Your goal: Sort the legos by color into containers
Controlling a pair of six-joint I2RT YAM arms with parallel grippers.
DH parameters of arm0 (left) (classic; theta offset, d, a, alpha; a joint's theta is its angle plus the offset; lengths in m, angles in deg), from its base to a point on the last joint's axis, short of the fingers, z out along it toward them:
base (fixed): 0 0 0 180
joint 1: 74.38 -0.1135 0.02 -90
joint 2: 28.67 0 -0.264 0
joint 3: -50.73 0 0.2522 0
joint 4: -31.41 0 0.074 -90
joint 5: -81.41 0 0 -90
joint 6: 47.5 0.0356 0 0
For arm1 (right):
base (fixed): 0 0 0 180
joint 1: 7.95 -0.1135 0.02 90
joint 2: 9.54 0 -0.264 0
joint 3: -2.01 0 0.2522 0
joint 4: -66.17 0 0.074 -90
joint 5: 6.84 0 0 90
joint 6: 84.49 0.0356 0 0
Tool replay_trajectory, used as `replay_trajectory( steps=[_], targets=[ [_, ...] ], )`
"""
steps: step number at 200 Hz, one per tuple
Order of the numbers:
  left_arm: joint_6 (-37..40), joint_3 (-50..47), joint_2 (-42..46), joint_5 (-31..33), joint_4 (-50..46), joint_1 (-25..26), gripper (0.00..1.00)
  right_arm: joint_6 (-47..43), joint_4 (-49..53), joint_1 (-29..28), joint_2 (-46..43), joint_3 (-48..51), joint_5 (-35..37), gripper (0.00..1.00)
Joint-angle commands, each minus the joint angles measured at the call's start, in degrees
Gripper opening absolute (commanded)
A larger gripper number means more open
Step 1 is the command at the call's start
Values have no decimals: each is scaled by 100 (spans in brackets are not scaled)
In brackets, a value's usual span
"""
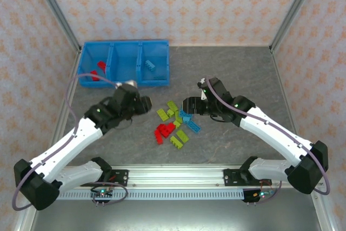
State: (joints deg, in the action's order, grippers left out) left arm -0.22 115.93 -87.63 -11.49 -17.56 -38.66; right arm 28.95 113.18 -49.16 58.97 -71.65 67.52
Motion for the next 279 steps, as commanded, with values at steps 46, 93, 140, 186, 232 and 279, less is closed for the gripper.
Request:
replay_trajectory(
  steps=[46,93,140,186,232,279],
  targets=[
    [-1604,-997,-995,41,684,1818,53,220,-187,29,193,149,236,73],
    [-1539,-1081,-1846,318,716,1959,54,237,-122,32,68,224,263,73],
    [-1511,-1125,-2297,645,801,1957,50,201,-21,43,-38,207,316,74],
    [-1509,-1189,-2568,658,927,1955,29,187,31,43,-33,141,210,74],
    [-1336,-1094,-1811,1120,409,1852,14,65,-116,35,-31,116,-467,74],
    [-34,-733,-443,1269,-222,-20,12,21,-146,33,-17,46,-475,74]
  ],
)
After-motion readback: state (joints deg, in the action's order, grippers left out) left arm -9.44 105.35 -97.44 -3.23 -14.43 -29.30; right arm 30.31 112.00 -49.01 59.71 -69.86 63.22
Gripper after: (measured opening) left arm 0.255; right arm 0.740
